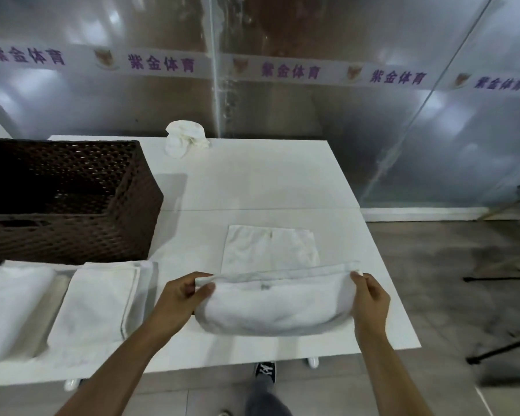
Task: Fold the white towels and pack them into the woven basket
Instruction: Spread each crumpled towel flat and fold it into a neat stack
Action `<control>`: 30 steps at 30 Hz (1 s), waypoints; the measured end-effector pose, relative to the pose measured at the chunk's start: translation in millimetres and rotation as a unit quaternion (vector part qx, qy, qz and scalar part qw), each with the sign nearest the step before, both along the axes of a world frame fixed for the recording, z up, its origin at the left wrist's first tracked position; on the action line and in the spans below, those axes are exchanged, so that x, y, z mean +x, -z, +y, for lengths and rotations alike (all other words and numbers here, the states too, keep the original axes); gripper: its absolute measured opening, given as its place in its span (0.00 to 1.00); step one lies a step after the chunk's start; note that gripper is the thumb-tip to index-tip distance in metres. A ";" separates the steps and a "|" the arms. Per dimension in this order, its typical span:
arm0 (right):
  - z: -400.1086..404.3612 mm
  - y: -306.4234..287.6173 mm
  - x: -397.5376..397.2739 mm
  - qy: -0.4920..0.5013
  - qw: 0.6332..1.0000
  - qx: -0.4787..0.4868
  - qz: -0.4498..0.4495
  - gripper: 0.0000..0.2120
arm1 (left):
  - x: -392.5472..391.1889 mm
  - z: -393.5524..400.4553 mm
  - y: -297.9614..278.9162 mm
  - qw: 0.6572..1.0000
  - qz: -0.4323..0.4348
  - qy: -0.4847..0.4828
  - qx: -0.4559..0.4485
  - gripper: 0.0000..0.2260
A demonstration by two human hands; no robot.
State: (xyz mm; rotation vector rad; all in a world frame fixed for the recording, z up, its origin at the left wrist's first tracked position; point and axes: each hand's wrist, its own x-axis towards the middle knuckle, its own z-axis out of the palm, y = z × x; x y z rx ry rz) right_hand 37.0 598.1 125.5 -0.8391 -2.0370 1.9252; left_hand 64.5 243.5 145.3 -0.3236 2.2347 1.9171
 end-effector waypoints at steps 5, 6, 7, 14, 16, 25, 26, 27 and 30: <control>-1.1 2.0 15.6 -0.012 1.000 0.017 -0.022 0.20 | 6.8 2.3 17.3 0.996 -0.043 -0.071 -0.019 0.04; -0.9 1.4 12.7 -0.016 0.999 0.025 -0.026 0.19 | 3.2 2.7 19.3 0.995 -0.047 -0.085 -0.018 0.04; -0.2 1.1 8.3 -0.019 0.999 0.033 -0.032 0.19 | -1.6 4.3 19.7 0.994 -0.049 -0.093 -0.019 0.05; 8.8 12.8 -47.8 -0.035 0.996 0.043 -0.072 0.20 | -68.1 20.2 31.6 0.992 -0.057 -0.112 -0.018 0.03; 13.4 21.7 -68.2 -0.040 0.995 0.042 -0.083 0.17 | -90.0 24.7 39.3 0.989 -0.067 -0.126 -0.030 0.04; 34.5 81.8 -163.5 -0.073 0.987 0.044 -0.137 0.16 | -189.1 41.1 76.3 0.979 -0.088 -0.136 -0.123 0.03; 36.0 89.8 -173.4 -0.079 0.985 0.043 -0.145 0.16 | -198.8 42.5 81.0 0.978 -0.090 -0.136 -0.130 0.03; 37.0 97.3 -181.6 -0.088 0.983 0.045 -0.152 0.15 | -207.7 43.0 86.7 0.976 -0.094 -0.137 -0.138 0.04; 41.2 119.1 -201.9 -0.107 0.978 0.057 -0.171 0.14 | -229.5 42.4 105.5 0.973 -0.109 -0.138 -0.150 0.05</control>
